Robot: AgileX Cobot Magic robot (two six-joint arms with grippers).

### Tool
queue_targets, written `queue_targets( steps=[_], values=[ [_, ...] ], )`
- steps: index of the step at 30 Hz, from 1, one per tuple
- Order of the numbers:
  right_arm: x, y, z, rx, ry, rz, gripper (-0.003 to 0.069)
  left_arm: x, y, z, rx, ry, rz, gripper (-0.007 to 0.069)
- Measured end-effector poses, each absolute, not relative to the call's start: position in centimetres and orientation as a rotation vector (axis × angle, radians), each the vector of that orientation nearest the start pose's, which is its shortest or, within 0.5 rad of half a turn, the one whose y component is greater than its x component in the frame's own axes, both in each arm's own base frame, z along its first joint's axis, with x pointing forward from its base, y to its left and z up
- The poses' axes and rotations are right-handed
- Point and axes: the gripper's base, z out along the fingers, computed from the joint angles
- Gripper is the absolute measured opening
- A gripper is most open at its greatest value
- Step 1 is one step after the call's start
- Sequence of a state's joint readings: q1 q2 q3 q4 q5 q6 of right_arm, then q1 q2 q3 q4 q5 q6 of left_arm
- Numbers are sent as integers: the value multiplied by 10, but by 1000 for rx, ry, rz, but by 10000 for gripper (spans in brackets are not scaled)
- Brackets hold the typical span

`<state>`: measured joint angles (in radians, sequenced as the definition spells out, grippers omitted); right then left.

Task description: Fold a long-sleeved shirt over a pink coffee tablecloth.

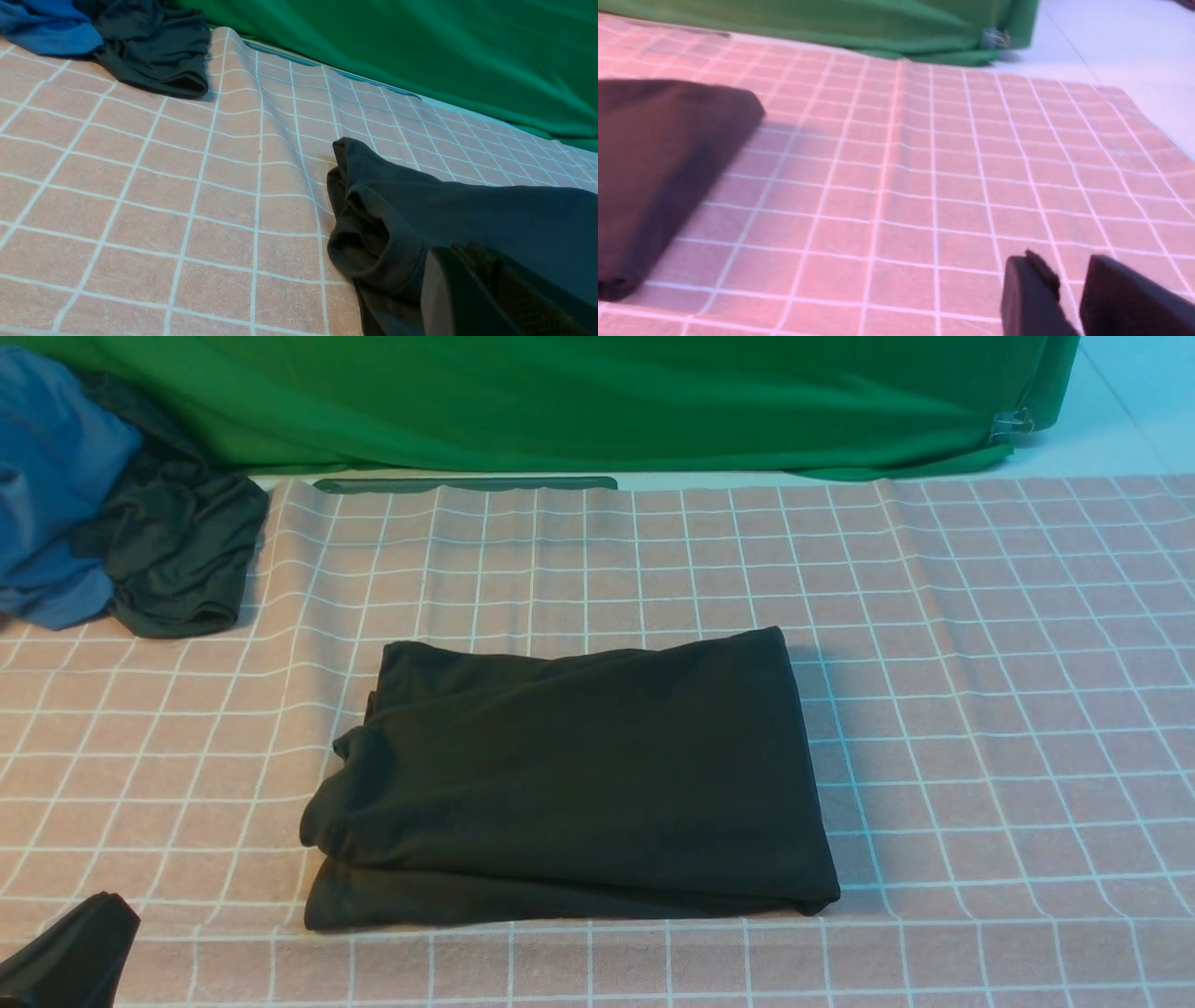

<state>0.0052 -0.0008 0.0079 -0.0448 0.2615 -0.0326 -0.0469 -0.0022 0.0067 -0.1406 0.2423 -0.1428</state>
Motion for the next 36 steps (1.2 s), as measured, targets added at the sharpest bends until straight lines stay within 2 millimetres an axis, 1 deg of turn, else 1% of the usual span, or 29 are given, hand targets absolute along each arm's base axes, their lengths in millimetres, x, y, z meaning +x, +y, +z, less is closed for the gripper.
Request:
queue_targets(
  steps=[11,36],
  values=[
    [55,-1,187,-61,1751,-63,235,55,-6,189,-176,1727,-269,15],
    [55,-1,187,-58,1751,-61,237,55,-6,189,-173,1727,-268,15]
  ],
)
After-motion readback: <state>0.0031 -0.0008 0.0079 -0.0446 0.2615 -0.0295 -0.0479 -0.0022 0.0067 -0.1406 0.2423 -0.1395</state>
